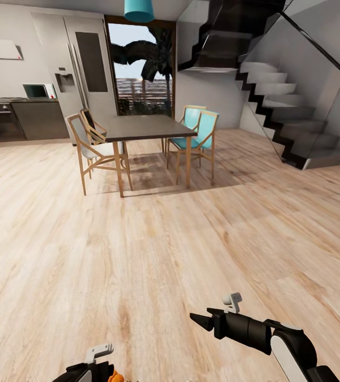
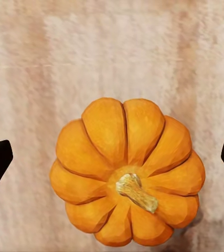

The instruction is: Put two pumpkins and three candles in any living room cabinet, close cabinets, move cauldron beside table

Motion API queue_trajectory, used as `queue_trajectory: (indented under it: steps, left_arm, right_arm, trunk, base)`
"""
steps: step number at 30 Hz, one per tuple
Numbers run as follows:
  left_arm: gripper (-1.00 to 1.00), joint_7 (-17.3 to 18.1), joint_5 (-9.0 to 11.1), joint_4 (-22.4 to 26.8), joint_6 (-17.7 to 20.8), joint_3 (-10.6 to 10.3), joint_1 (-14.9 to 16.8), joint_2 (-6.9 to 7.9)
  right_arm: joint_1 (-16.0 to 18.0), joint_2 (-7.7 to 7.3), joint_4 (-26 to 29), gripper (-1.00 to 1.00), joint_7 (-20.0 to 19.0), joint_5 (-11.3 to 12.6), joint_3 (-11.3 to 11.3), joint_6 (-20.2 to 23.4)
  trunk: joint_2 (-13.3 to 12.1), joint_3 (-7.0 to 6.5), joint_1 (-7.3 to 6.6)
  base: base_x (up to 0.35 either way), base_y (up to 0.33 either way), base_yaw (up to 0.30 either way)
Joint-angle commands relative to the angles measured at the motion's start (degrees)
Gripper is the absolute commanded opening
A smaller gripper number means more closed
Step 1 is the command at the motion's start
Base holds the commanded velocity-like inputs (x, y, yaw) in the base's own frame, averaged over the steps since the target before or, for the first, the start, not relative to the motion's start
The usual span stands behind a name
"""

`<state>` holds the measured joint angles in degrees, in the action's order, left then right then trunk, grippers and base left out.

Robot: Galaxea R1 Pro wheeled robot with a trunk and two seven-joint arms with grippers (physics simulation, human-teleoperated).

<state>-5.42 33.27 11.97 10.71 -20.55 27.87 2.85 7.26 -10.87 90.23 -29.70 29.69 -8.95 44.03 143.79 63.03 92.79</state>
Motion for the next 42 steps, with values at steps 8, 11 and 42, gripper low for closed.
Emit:
queue_trajectory:
  steps: [8,11,42]
  left_arm:
    - [1.00,-0.38,0.57,0.29,0.20,-0.55,-0.01,0.04]
    - [1.00,-0.38,0.57,0.44,0.16,-0.68,-0.01,0.00]
    - [1.00,-0.30,-5.07,0.50,-3.11,-0.89,-0.01,-2.76]
  right_arm:
    - [0.04,-0.03,0.03,1.00,-0.01,0.13,-0.02,0.27]
    - [0.03,-0.03,0.03,1.00,-0.01,0.14,0.02,0.27]
    - [0.04,-0.03,0.03,1.00,-0.01,0.20,0.03,0.27]
  trunk:
    - [0.13,1.83,0.19]
    - [0.13,1.83,0.19]
    - [0.22,3.38,0.37]
  base:
    - [0.000,0.000,0.000]
    - [0.000,0.000,0.000]
    - [0.000,0.000,0.000]
